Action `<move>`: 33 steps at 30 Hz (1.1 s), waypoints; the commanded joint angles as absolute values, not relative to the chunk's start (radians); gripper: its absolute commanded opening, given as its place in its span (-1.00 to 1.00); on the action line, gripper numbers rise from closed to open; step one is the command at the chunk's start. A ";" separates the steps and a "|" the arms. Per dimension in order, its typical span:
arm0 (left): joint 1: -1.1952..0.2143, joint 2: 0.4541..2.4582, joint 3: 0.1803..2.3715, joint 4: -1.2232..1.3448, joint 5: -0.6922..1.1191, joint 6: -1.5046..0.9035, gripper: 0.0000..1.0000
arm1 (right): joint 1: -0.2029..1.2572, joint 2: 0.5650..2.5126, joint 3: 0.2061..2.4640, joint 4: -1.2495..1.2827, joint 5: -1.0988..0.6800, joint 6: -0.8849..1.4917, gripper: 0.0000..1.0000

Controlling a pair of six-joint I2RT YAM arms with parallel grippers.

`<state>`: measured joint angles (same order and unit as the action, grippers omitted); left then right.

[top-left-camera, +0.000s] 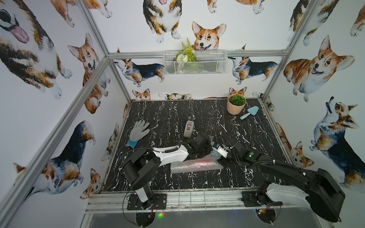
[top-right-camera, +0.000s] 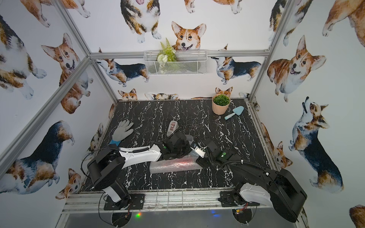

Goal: Wrap wine bottles in bubble wrap
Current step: Stick the tape on the bubble wrap.

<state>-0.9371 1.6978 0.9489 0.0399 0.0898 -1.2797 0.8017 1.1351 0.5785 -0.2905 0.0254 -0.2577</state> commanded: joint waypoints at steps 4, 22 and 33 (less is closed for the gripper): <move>-0.934 1.722 0.954 0.073 0.097 -1.283 -1.00 | 0.802 1.126 0.591 -0.272 -0.006 -0.243 0.72; -0.925 1.741 0.970 0.066 0.109 -1.255 -1.00 | 0.508 0.985 0.647 -0.226 -0.230 0.053 0.68; -0.925 1.744 0.974 0.066 0.114 -1.248 -1.00 | 0.492 1.297 0.779 -0.355 -0.292 -0.178 0.67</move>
<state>-0.9249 1.7439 0.9722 0.0677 0.1112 -1.2491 0.4946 1.2541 0.7734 -0.3359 -0.2367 -0.1081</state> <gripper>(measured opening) 0.049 0.839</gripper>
